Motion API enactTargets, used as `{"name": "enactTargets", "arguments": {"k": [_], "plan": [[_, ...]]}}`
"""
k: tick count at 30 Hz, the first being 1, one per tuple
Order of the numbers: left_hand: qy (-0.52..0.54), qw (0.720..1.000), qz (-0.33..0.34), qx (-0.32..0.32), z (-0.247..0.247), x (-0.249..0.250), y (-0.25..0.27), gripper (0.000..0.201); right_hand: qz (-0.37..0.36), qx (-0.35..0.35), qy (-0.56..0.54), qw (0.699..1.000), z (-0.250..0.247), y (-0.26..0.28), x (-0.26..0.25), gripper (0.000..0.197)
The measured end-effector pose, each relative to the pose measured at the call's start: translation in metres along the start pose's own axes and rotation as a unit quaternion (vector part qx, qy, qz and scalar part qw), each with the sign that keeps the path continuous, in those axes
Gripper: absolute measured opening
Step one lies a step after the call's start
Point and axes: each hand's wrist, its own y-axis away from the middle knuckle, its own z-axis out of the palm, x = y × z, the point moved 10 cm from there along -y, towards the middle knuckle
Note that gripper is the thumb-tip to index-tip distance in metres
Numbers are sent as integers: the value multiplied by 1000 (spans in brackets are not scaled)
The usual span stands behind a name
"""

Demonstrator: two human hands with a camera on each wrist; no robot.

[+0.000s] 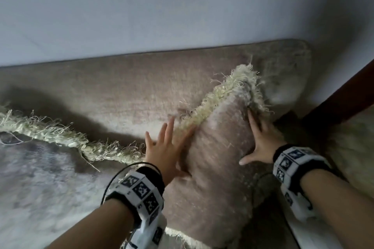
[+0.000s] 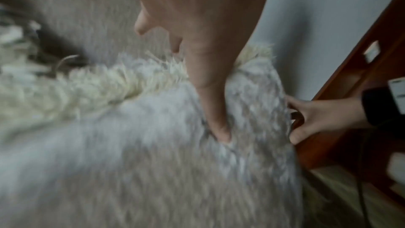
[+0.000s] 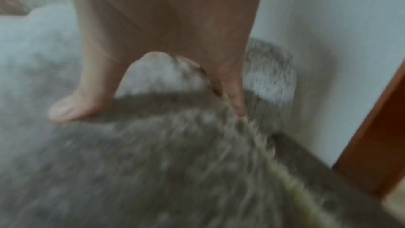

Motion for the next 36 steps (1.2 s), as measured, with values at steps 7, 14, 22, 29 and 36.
{"name": "enactTargets", "arguments": {"k": [7,14,22,29,36], "plan": [[-14,997,-29,-72,44,3,-21,115,27,57,-41,997,15,-5,-1,141],[-70,996,14,46,9,19,7,120,25,67,-32,997,21,38,15,132],[-66,990,90,92,13,52,40,137,55,36,12,998,34,60,61,131],[-87,992,-43,77,31,45,22,141,-66,70,43,994,33,10,57,135],[-121,976,-151,97,28,56,41,131,-69,109,133,983,41,-7,57,124]]}}
